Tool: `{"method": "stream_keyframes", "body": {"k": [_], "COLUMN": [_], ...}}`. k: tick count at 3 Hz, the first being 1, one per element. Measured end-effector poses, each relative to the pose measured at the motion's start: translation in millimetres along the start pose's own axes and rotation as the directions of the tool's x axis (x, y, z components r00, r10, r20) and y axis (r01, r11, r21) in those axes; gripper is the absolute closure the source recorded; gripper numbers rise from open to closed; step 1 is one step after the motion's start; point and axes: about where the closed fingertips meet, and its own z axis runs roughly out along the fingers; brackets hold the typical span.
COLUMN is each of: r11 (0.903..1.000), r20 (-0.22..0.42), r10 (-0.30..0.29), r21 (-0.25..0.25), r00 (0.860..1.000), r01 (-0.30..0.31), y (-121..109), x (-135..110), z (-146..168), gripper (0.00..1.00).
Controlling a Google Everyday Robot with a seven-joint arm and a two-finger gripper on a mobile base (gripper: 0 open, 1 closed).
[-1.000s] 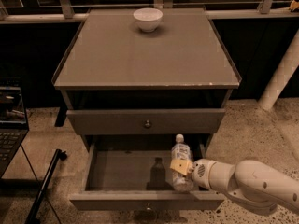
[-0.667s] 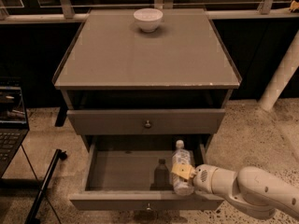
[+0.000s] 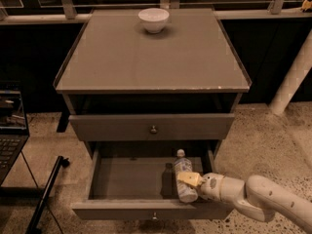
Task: Place blue plastic bottle into middle drawer
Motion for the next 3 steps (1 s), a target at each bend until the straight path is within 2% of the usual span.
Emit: {"method": "stream_keyframes", "body": {"k": [1,2,3], "r11": [0.9988,0.9996,0.9992], "r20": [-0.039,-0.073,-0.098], "r10": [0.016,0.011,0.019], "r21": [-0.046,-0.024,0.037], "r00": [0.999,0.997,0.995], "r01": [-0.018,-0.013,-0.015], "y": [-12,-18,-29], "x": [-13,-23,-29], "z": [23,40,55], "gripper": [1.0,1.0,1.0]}}
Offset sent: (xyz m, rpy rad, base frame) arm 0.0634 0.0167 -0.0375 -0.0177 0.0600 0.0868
